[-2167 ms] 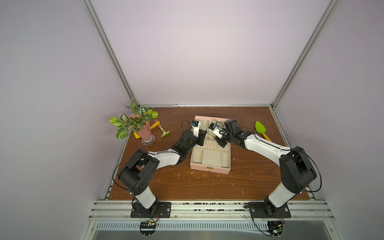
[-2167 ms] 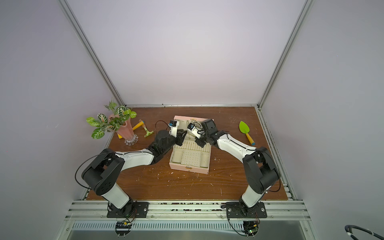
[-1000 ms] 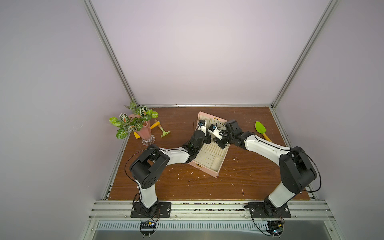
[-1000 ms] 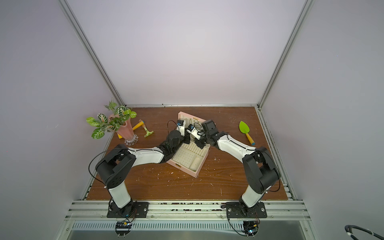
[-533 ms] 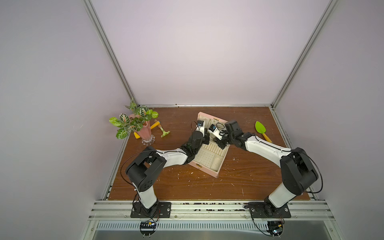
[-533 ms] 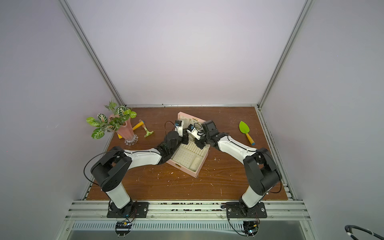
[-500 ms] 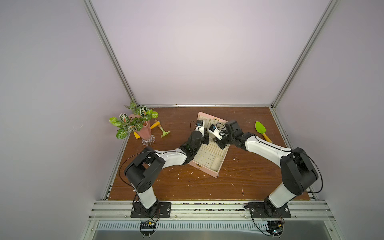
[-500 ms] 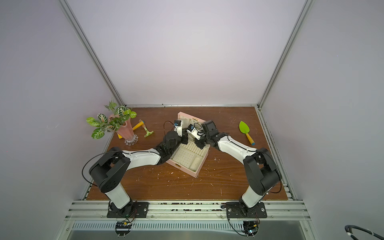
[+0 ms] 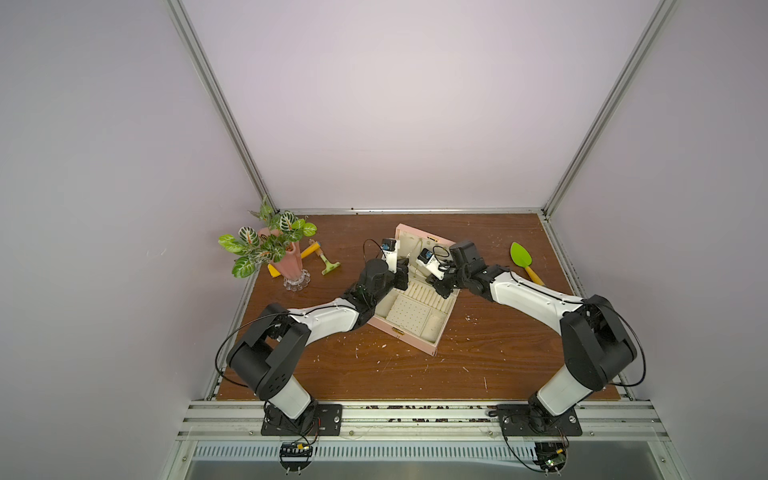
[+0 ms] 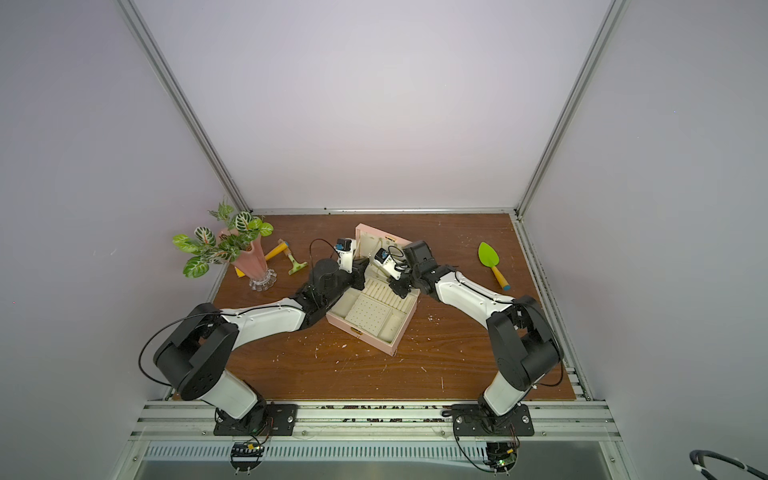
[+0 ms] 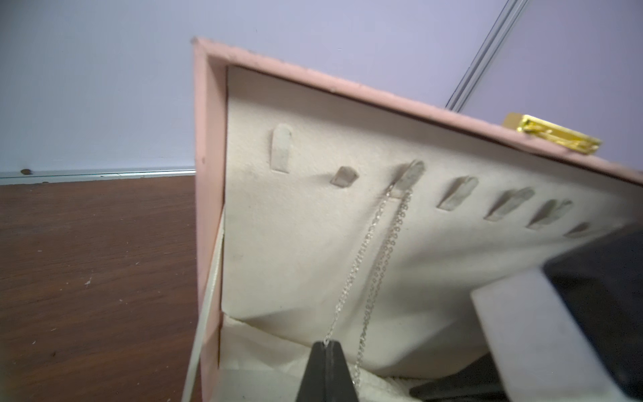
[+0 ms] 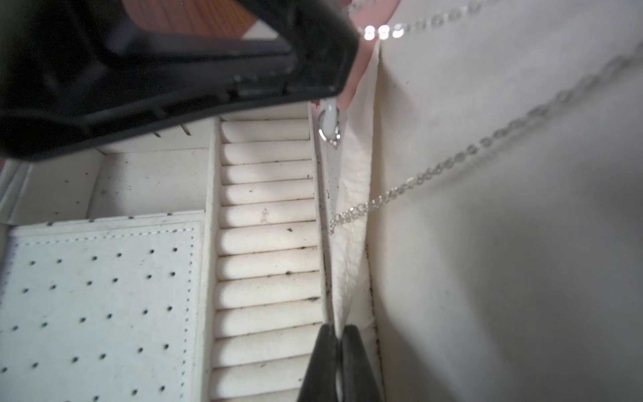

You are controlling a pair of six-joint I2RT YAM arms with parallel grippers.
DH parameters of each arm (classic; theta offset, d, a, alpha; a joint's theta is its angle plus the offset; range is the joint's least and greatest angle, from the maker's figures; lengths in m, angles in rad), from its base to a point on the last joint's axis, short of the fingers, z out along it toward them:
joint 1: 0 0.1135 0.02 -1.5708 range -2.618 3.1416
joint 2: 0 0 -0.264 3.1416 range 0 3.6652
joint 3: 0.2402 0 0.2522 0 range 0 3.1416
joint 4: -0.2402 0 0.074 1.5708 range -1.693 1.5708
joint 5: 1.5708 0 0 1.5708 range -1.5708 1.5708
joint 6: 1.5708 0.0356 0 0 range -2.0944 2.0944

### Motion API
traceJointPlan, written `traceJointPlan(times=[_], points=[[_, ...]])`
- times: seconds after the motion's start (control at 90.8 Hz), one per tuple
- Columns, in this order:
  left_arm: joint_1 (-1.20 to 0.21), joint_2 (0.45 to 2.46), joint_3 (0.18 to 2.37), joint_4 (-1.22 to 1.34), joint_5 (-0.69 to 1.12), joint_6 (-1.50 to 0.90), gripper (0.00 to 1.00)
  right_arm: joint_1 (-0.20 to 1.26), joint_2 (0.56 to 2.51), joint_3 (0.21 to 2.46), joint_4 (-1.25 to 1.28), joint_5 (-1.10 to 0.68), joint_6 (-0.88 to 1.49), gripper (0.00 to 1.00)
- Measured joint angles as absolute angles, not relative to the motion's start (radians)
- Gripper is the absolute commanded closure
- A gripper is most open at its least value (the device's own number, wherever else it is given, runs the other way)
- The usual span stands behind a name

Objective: Put jewelry chain into jewelry box
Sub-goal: Adjust the necklace in the storage slot.

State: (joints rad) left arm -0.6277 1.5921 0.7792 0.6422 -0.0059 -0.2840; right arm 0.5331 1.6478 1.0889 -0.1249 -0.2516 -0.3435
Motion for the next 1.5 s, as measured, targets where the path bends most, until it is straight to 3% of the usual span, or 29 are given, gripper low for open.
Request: traceJointPlan(times=[0.594, 0.749, 0.837, 0.947, 1.233, 1.497], points=[[-0.622, 1.65, 0.778, 0.583, 0.039, -0.283, 0.99, 0.533, 1.648, 1.088, -0.124, -0.252, -0.344, 0.9], [-0.622, 1.652, 0.78, 0.583, 0.039, -0.283, 0.92, 0.533, 1.648, 1.088, -0.124, -0.252, -0.344, 0.9], [-0.622, 1.652, 0.78, 0.583, 0.038, -0.283, 0.78, 0.533, 1.648, 1.088, -0.124, -0.251, -0.344, 0.91], [-0.622, 1.652, 0.78, 0.583, 0.036, -0.28, 0.74, 0.533, 1.648, 1.088, -0.124, -0.252, -0.344, 0.91], [-0.622, 1.642, 0.773, 0.584, 0.021, -0.273, 0.64, 0.533, 1.647, 1.086, -0.12, -0.251, -0.344, 0.91], [-0.621, 1.57, 0.746, 0.598, 0.019, -0.261, 0.63, 0.533, 1.628, 1.057, -0.085, -0.248, -0.338, 0.89]])
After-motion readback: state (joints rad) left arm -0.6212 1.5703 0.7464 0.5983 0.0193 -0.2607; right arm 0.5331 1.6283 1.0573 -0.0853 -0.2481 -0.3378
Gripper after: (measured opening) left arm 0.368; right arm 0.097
